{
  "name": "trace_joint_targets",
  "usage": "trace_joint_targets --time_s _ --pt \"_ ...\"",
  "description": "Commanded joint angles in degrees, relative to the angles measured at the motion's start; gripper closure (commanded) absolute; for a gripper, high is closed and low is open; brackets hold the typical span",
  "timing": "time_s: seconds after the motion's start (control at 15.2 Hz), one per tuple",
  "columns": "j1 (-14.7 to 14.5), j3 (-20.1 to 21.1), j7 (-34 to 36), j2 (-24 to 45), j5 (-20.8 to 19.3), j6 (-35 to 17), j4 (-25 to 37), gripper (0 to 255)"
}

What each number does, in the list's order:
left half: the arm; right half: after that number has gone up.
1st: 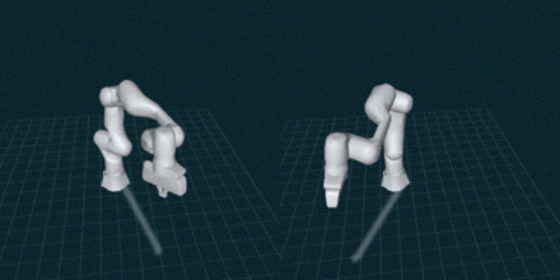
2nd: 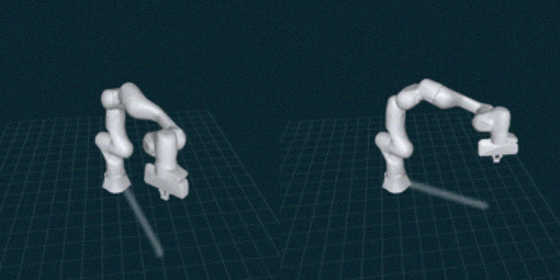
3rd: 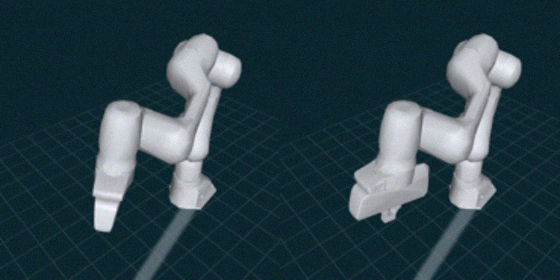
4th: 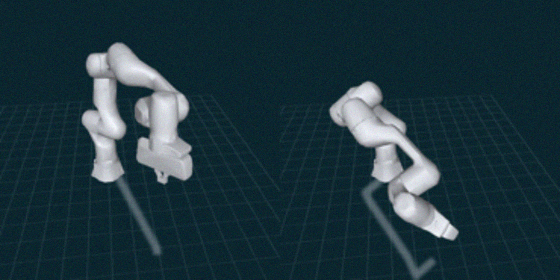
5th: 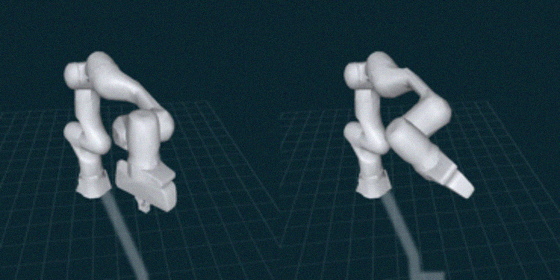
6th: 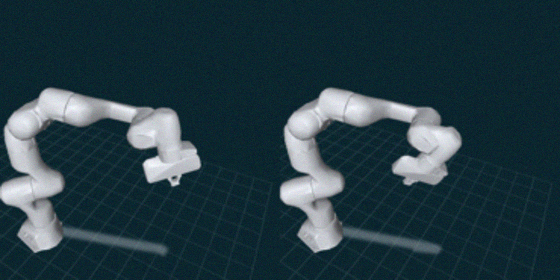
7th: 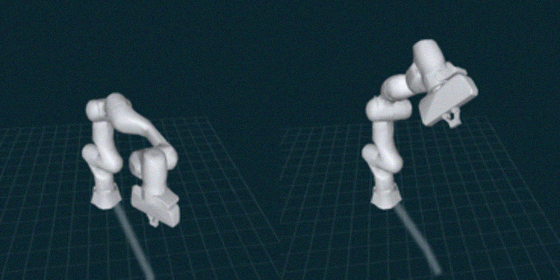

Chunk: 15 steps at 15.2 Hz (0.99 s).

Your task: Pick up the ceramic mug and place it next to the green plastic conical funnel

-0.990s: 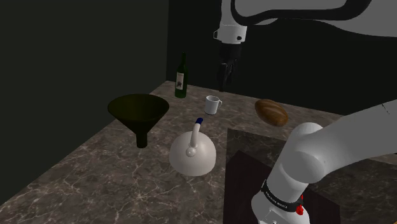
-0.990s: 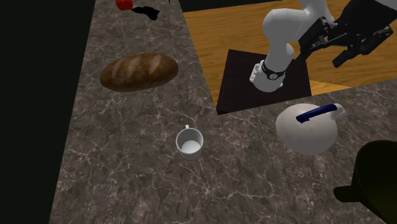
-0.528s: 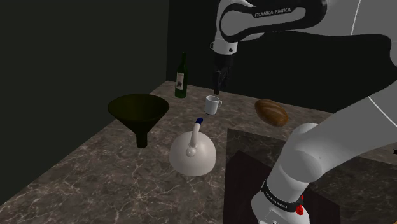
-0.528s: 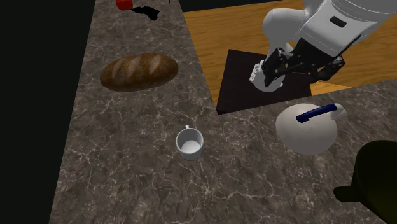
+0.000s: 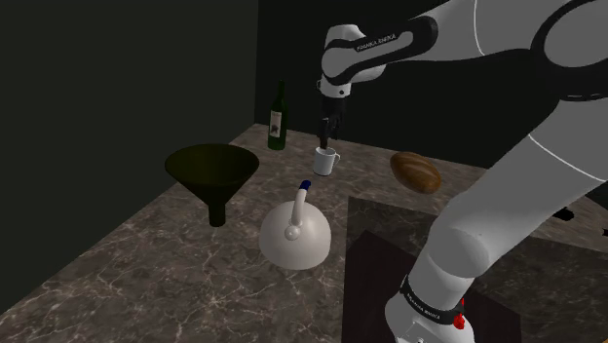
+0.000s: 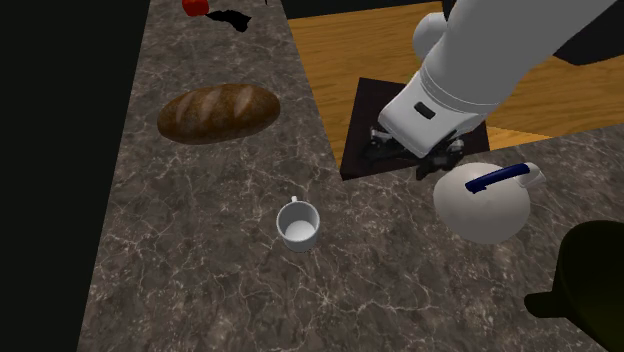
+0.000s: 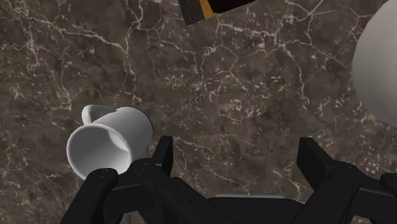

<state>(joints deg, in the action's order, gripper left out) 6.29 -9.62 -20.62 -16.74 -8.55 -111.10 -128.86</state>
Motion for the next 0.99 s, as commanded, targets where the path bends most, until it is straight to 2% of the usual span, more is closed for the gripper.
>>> trace_joint_targets --time_s 0.0,0.66,0.92 --pt "0.60 -1.32 -1.43 3.47 0.14 -2.27 1.63 0" --pt "3.93 -5.92 -9.10 23.31 4.92 -10.60 14.28 0" --pt "4.17 -5.94 -9.34 24.68 5.24 -13.47 12.76 0"
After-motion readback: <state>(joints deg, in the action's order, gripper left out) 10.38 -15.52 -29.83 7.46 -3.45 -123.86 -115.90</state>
